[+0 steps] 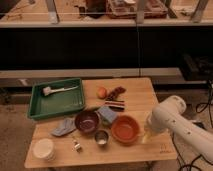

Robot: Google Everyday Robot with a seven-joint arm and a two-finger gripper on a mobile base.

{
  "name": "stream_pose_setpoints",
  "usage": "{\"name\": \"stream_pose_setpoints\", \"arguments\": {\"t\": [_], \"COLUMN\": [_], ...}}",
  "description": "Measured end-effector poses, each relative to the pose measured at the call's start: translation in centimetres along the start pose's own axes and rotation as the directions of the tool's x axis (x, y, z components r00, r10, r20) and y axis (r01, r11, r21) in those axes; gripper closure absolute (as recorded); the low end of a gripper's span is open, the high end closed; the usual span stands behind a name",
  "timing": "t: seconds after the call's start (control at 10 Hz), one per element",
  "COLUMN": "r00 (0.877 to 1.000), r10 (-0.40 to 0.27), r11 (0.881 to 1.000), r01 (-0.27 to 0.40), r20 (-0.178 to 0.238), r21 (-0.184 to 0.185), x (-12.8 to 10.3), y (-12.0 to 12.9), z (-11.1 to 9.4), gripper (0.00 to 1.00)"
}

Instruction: Place banana in tray

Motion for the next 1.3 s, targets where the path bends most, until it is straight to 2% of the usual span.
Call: {"name": "stream_pose_setpoints", "arguments": {"t": [0.1,0.2,0.3,0.4,0.5,0.6,0.7,0.9,1.1,1.2,1.3], "r00": [0.998,0.994,0.983,0.959,0.932,0.909,0.864,0.806,0.742,0.725,0.716], "r10": [-0.059,-0.103,-0.174,-0.273,-0.350,-0.403,-0.489,-0.573,-0.641,-0.655,-0.661], "r11": [0.998,0.994,0.982,0.954,0.920,0.887,0.821,0.726,0.601,0.567,0.546], "r01": [0.060,0.105,0.177,0.280,0.361,0.416,0.502,0.582,0.645,0.658,0.664], "r20": [-0.025,-0.038,-0.057,-0.077,-0.092,-0.101,-0.119,-0.146,-0.197,-0.213,-0.224], "r21": [0.017,0.033,0.059,0.105,0.156,0.199,0.273,0.366,0.471,0.496,0.510], "x": [1.5,2.7,4.2,5.3,5.8,5.9,5.3,4.2,2.8,2.5,2.3], "y": [-2.1,-3.8,-6.3,-9.8,-12.8,-15.2,-19.5,-24.4,-29.4,-30.7,-31.3], "z": [-2.4,-3.6,-4.5,-4.9,-4.8,-4.5,-4.1,-3.3,-2.4,-2.1,-1.9], "gripper": [1.00,1.00,1.00,1.00,1.00,1.00,1.00,1.00,1.00,1.00,1.00]}}
